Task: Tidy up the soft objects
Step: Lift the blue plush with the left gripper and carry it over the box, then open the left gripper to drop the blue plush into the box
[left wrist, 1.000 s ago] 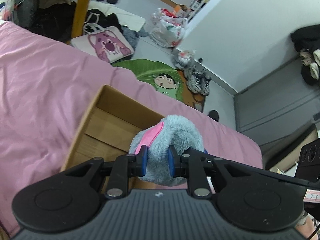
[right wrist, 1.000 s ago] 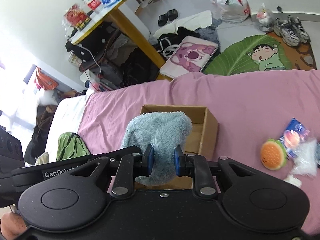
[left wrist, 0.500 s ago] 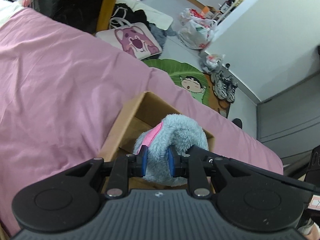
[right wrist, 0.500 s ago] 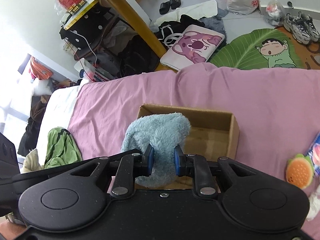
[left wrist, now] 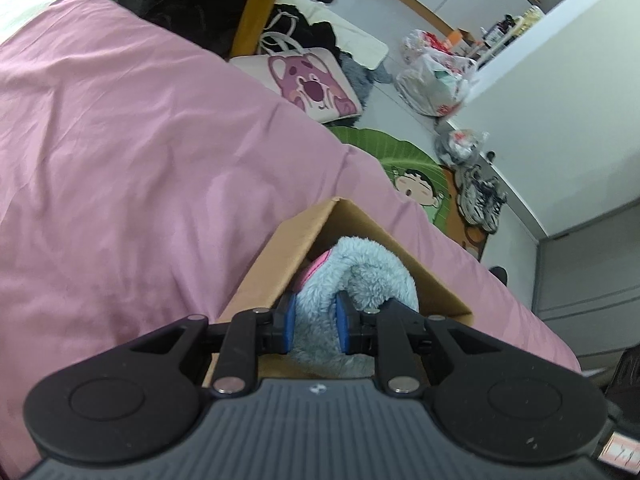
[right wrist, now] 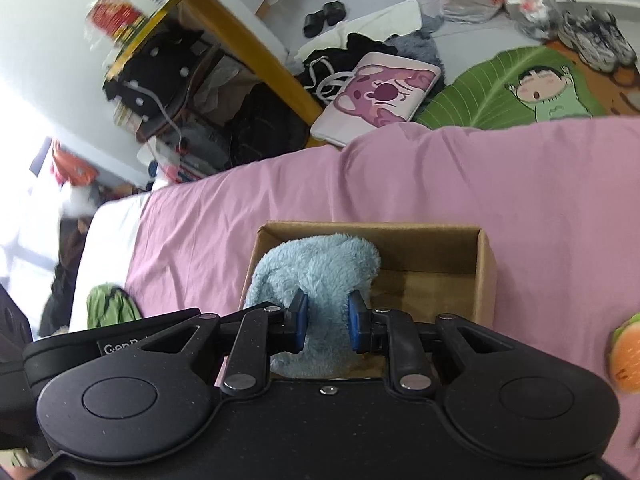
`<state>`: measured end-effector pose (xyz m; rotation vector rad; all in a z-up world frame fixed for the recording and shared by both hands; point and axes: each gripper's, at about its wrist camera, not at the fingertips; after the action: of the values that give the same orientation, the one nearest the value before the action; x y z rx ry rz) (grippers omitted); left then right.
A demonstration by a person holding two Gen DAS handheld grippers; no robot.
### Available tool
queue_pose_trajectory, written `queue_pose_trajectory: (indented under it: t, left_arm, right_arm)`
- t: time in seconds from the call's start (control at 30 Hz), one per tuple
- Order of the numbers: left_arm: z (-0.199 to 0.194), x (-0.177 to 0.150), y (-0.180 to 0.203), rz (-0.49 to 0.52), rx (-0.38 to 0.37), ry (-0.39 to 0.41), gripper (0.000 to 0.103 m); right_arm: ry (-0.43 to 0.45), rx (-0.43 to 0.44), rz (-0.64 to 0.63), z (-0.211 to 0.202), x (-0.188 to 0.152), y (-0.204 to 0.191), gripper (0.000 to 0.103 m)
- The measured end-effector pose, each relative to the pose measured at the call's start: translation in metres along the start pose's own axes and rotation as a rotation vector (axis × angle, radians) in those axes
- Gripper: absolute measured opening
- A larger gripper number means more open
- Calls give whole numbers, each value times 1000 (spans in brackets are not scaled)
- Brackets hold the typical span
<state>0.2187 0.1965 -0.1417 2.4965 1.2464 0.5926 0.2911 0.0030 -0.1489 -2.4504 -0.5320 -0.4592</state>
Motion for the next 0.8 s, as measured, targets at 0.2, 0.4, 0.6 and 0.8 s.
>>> queue_pose_trajectory:
  t: [0.2, 0.4, 0.6, 0.8]
  left_arm:
    - [-3, -6, 3, 0, 39, 14, 24]
    - [-20, -11, 9, 12, 27, 9, 30]
    - [-46, -18, 29, 76, 7, 52, 68]
    - [-72, -33, 44, 134, -18, 118, 85]
  right_arm:
    - [0, -38, -5, 0, -4, 2, 30]
    - [38, -46, 15, -29, -7, 5, 51]
    - [89, -50, -5, -64, -11, 5, 54]
    - [161, -66, -60, -101, -19, 9, 70]
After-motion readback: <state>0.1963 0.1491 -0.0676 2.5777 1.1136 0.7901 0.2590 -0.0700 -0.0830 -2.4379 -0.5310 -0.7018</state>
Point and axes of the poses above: each gripper's, at about its wrist camera, not at the fingertips, and z roughly the way its jaws point, y to its right, x to its top, and after that the axes turned 9 degrees about -z, right-handed
